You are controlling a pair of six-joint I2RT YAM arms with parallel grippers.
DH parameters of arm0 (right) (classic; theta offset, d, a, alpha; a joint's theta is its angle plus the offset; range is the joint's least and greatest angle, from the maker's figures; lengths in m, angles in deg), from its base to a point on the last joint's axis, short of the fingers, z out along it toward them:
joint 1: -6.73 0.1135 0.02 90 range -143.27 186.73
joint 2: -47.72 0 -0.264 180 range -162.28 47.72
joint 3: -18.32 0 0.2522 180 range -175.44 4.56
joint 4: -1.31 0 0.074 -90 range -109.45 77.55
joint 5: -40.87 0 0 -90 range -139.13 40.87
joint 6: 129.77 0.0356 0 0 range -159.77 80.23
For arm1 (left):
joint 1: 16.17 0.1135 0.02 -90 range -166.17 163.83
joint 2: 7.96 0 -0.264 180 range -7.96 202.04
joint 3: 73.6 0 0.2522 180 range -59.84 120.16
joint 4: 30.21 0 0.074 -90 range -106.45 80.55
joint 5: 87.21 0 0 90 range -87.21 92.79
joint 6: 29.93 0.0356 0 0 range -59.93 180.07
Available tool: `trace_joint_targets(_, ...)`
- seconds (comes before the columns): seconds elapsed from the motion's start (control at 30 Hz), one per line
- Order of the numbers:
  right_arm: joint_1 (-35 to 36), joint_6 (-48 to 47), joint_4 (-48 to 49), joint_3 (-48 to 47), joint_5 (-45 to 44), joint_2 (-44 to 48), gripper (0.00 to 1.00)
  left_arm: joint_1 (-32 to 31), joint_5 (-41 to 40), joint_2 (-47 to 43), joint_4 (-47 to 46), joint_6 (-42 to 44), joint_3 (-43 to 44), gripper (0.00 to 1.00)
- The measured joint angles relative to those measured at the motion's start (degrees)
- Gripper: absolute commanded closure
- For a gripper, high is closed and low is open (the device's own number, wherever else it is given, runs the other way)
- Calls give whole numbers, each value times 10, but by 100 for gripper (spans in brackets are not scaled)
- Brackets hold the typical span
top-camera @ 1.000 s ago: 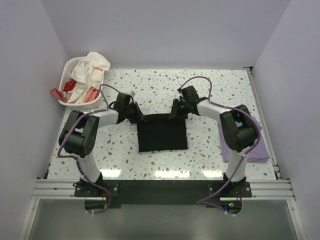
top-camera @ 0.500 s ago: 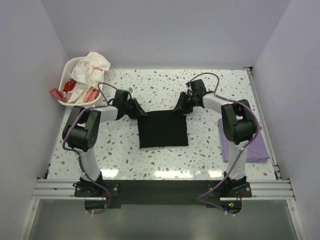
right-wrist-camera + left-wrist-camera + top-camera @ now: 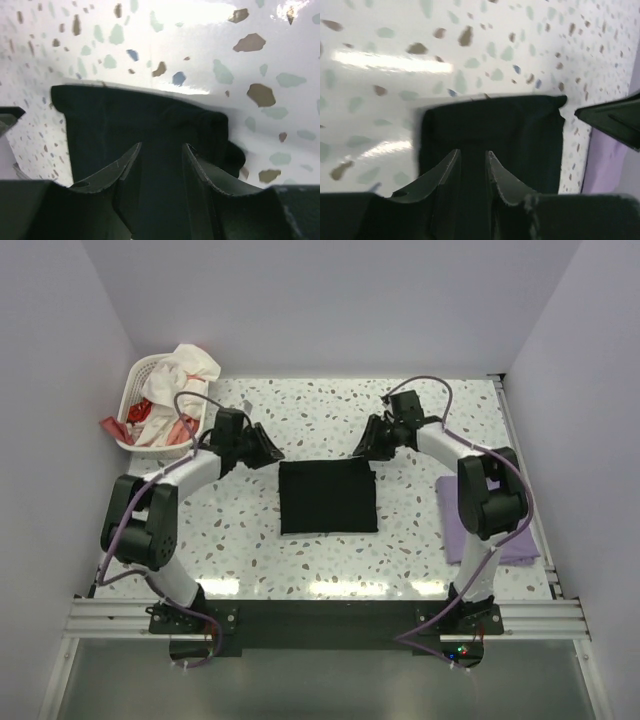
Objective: Fold and stack the t-shirts
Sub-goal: Fold the tshirt
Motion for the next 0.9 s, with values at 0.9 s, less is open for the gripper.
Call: trace_joint_targets(0.9, 124, 53, 115, 203, 23, 82, 57, -186, -20, -99, -210, -98, -290, 100)
